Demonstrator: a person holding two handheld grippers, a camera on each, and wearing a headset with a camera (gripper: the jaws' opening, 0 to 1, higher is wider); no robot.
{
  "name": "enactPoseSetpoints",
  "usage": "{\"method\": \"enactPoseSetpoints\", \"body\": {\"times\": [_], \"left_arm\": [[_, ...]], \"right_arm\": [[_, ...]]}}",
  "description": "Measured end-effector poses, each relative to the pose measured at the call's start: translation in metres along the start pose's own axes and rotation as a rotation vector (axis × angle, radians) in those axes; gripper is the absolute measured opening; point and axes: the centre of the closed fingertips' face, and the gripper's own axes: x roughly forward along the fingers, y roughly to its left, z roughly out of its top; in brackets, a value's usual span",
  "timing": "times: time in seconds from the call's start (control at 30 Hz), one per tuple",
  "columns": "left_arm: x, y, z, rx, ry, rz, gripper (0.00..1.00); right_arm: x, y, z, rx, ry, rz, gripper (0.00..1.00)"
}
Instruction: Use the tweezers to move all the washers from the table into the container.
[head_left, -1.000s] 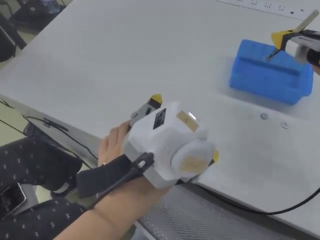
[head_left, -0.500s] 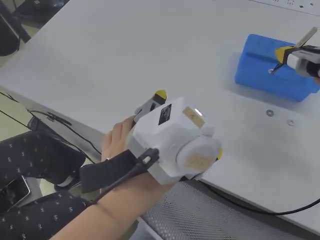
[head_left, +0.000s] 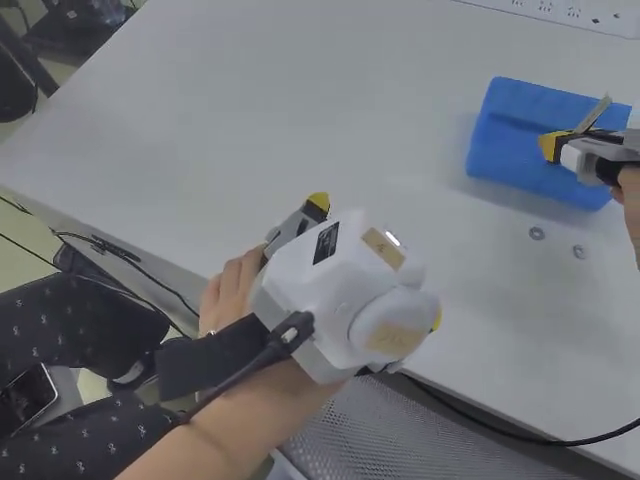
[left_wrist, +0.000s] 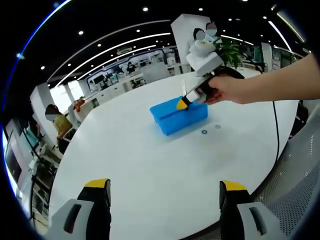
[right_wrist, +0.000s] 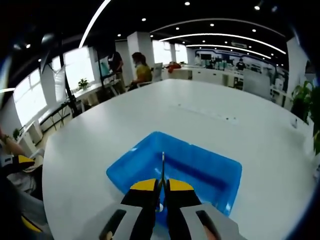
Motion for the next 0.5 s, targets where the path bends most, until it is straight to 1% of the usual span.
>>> {"method": "enactPoseSetpoints", "body": {"times": [0.17,0.27,0.5], "left_arm": [[0.0004,0.0002,-0.0004,-0.002,0.002,0.001,0.92],[0.0003,0.0005,-0.0001,0.002,0.001,0.003,0.92],[0.0002,0.0016,0.0,-0.002,0.0,0.008,0.92]], "right_arm": [[0.0041,0.0026,-0.0045,-0.02,0.016,0.002,0.03],[0.0034,0.0025,-0.0034,-0.015,0.01,0.0,0.03],[0.0036,0.0016,-0.0045,0.011,0.013,0.003,0.03]]}}
